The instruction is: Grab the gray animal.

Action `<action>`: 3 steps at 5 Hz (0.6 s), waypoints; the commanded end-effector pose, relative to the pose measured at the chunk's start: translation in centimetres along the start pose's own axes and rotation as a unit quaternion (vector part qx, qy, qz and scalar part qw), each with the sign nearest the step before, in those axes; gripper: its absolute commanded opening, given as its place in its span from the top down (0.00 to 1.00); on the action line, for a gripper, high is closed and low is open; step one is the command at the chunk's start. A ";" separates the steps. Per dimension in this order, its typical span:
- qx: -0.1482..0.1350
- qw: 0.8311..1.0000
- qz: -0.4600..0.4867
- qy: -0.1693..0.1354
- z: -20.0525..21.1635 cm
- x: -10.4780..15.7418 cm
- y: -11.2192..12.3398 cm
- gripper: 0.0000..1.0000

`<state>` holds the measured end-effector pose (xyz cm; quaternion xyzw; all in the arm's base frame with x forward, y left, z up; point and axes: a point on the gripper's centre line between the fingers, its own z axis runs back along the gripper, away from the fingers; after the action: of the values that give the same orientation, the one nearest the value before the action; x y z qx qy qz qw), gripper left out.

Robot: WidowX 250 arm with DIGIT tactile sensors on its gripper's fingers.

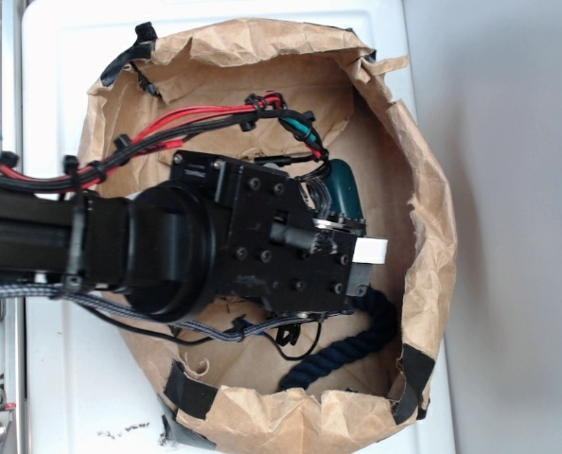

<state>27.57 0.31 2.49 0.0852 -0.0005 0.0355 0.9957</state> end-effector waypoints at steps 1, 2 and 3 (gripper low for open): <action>-0.085 0.996 0.014 0.000 6.5 0.6 1.2 1.00; -0.137 0.990 0.009 0.015 11.4 -1.9 2.1 1.00; -0.163 0.986 0.002 0.017 14.3 -3.1 2.8 1.00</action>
<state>23.72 -0.90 15.37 -0.0806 0.0453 0.0354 0.9951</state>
